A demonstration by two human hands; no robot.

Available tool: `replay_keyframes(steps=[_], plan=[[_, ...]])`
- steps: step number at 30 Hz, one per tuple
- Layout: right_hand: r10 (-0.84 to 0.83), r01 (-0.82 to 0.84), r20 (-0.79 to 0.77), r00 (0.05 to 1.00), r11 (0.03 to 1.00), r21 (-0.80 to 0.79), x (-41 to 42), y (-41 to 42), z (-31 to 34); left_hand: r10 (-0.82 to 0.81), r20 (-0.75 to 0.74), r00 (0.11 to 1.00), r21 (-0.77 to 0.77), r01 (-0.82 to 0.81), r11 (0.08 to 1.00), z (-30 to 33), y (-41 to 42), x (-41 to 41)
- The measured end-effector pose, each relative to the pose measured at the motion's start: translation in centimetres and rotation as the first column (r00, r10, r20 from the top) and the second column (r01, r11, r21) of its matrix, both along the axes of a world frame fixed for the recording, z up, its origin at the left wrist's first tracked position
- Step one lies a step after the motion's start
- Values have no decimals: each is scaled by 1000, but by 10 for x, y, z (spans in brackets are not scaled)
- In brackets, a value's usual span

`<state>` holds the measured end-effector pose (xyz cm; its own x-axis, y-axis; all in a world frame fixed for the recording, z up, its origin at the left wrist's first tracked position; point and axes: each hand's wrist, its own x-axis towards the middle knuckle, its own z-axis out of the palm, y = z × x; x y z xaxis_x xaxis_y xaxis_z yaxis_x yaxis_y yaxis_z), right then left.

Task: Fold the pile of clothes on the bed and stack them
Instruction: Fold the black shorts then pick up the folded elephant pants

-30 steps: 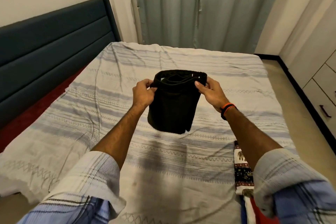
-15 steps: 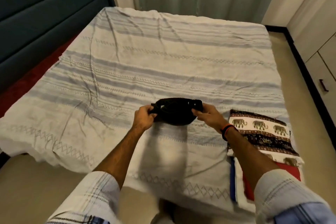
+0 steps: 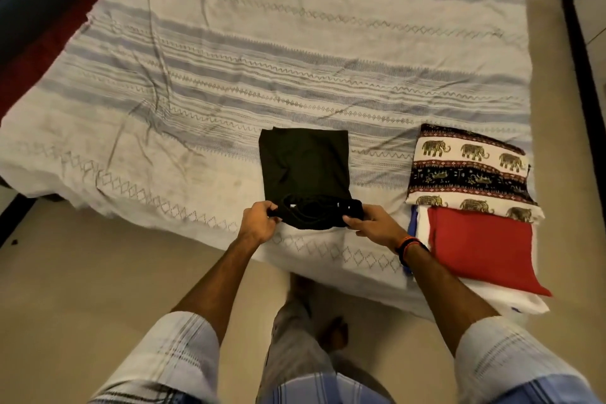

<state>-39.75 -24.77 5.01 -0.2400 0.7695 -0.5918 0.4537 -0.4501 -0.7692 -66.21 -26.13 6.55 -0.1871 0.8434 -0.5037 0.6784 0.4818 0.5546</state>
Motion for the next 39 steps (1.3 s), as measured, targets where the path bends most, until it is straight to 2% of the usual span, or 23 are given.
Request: replay_keyframes(steps=[8,12,23,33,36,39], plan=[[57,-56,19,998,996,-76,1,-19,-18,-23,-35,999,-124,19,992,-25,-22,-1],[20,-19,19,1000,997,-72,-1,-6,-23,-17,-39,999,-126,12,992,-32,-11,-3],[-266,264,65,962,964,30,-24,99,-40,165,88,982,-91,-157,983,-51,99,-5],[-334,331,158,929,942,48,-50,208,-70,210,120,970,-61,-204,977,-82,203,-17],[-302,287,227,926,953,101,-57,225,-71,205,100,974,-5,-206,979,-91,221,-17],[-130,106,326,936,990,89,-66,226,-75,115,82,990,-34,-113,993,-106,224,-16]])
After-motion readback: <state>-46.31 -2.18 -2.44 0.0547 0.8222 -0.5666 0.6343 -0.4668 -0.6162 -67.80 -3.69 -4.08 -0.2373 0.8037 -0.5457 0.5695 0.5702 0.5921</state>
